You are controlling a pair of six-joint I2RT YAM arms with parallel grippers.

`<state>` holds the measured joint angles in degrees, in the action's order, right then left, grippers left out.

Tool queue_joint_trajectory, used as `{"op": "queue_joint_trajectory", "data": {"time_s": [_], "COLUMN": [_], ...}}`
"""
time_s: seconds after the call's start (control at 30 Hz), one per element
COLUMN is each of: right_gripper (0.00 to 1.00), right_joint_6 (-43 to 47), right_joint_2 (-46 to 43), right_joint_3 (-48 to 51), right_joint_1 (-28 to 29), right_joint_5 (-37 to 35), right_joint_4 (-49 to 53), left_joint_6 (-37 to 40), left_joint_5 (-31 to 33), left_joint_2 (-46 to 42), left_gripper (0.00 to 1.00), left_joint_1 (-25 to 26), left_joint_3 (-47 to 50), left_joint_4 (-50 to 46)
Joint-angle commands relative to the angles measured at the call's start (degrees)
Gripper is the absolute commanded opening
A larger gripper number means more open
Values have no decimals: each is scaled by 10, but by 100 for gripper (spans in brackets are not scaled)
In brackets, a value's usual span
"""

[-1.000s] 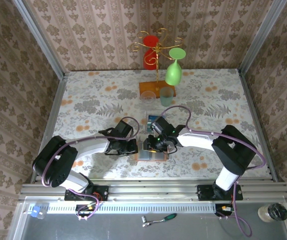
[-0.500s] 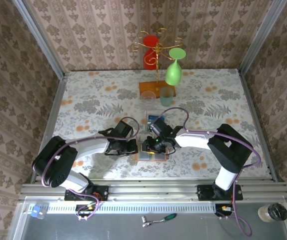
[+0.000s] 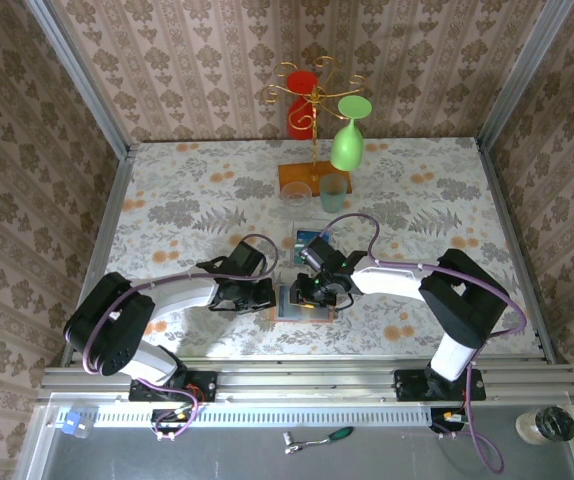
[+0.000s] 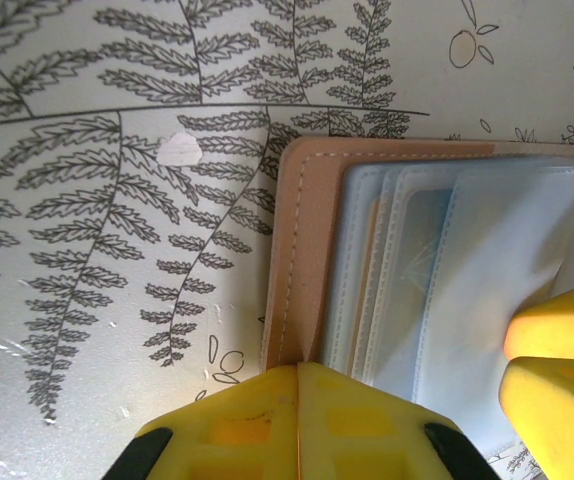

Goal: Take the credit cards out of the card holder

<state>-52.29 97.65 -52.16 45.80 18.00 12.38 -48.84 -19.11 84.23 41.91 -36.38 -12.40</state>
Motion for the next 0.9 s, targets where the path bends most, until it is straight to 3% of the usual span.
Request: {"op": "queue_joint_trajectory", "data": {"time_s": [0.0, 0.87], "right_gripper": [30, 29], "right_joint_6": [8, 4], "right_joint_2": [-15, -39], "right_joint_3": [6, 69], "right_joint_1": [3, -15], "right_joint_5": [-24, 7], "right_joint_4": [26, -51], "left_joint_6": [0, -15], "left_joint_5": [5, -6], "left_joint_2": [-3, -41], "left_gripper": [8, 11], "left_joint_1": [-5, -3], "left_joint_3": [5, -40], "left_joint_4": [-25, -23]}}
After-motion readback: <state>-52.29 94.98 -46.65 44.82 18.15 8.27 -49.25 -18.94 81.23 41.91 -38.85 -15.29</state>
